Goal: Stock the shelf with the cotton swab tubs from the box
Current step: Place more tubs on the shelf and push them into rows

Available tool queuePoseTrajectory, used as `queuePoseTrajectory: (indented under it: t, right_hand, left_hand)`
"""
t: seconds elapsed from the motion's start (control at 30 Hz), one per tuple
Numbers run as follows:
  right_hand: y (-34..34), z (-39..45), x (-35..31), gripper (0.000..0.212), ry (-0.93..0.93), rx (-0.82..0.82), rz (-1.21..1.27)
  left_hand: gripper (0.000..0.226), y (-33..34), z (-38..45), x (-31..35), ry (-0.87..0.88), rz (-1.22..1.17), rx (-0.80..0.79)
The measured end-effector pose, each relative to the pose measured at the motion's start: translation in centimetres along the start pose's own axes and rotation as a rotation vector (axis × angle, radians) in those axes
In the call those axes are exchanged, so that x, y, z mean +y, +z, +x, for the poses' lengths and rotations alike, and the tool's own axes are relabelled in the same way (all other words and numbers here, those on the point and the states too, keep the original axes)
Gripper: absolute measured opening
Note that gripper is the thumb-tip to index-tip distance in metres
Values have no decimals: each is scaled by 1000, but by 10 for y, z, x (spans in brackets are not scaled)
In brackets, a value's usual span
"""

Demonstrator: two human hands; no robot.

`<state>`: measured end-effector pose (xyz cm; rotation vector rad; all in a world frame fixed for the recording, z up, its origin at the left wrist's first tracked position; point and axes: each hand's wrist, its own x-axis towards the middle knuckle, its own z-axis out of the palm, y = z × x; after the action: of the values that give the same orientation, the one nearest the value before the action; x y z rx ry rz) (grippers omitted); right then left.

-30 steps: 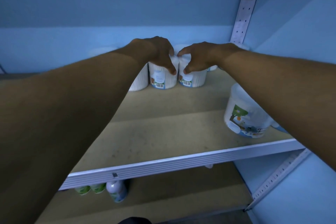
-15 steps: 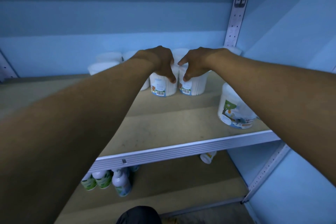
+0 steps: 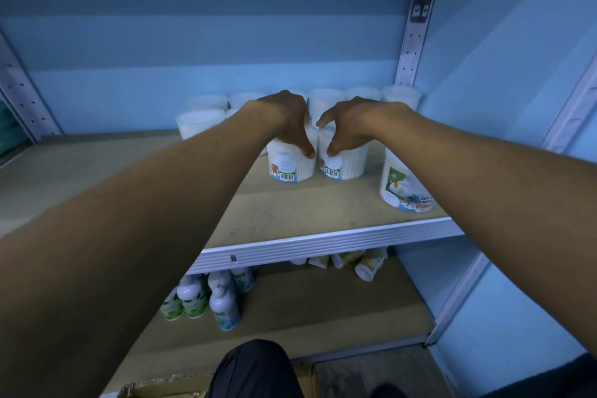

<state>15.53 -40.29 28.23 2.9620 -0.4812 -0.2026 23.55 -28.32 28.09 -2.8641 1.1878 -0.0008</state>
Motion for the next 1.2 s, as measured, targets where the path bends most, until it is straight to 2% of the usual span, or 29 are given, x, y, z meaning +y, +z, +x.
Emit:
queuePoseTrajectory:
  t: [0.27,0.43,0.53,0.63,0.87,0.97,1.07,1.2]
  right_hand:
    - [-5,-23,-2,79,-37,-13,-4]
    - [-6,-37,-1,94,-28,-23,-38]
    - [-5,-44,0,92,-15,-39,-42]
    - [-5,-51,0,87,-31,-52,-45]
    - [-6,-62,5,98,-74,-87,15]
    - [-7,-63,7,98,-83,-103,26]
    - [-10,-66,11,100,-100,-122,64]
    - [-16,-68,15,114,-96,-62,169]
  left_hand:
    - [87,0,-25,4,-1,6,16]
    - [88,0,-40,7,9,31,30]
    - [86,-1,-49,11,4,38,37]
    - [81,-5,-61,17,-18,47,31]
    - [61,-5,-75,28,-51,77,42]
    - [62,-5,-77,29,-48,92,69]
    - [65,-8,-79,27,-55,90,19]
    - [89,-14,-77,14,-55,-11,-115]
